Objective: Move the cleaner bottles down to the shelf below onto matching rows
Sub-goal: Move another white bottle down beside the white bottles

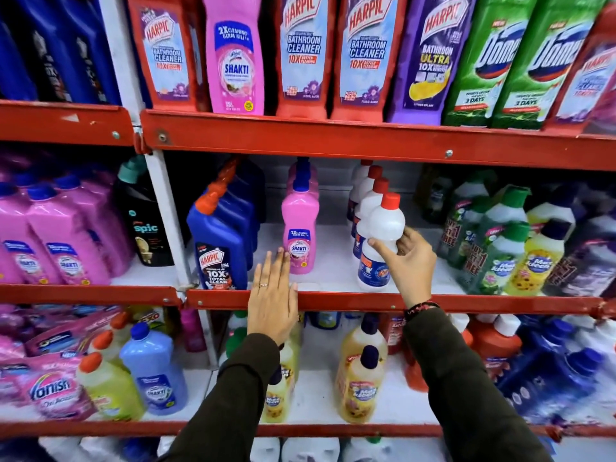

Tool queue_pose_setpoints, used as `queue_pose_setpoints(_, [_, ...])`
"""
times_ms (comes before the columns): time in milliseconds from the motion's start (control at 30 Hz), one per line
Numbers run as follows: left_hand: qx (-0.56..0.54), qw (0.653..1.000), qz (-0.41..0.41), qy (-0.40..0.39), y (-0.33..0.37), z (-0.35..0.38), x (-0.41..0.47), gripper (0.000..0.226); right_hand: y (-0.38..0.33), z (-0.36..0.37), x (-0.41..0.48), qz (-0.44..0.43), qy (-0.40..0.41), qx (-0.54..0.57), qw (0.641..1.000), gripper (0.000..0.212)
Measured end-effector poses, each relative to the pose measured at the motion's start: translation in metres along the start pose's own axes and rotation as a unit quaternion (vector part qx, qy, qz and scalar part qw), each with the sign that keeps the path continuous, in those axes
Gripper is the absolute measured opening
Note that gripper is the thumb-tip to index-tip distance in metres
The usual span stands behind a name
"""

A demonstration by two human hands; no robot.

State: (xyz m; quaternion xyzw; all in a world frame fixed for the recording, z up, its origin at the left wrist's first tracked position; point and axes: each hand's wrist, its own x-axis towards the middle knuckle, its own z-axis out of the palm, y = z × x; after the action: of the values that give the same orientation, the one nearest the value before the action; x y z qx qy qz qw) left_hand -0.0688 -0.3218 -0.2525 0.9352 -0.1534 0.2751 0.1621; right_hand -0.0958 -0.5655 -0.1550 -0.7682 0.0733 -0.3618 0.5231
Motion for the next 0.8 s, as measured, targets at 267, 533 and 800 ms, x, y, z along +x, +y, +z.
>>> queue_pose_setpoints(267, [0.004, 1.000, -0.001, -0.005, 0.001, 0.000, 0.000, 0.064, 0.001, -0.004, -0.002, -0.014, -0.001, -0.050, 0.999, 0.055])
queue_pose_setpoints(533, [0.018, 1.000, 0.006, -0.011, 0.003, -0.007, -0.001, 0.062, -0.006, -0.002, -0.012, 0.014, -0.002, -0.042, 0.999, 0.079])
queue_pose_setpoints(800, [-0.043, 0.999, 0.022, 0.016, 0.007, -0.035, 0.002, 0.067, -0.030, 0.006, -0.042, -0.176, 0.046, -0.277, 0.943, 0.077])
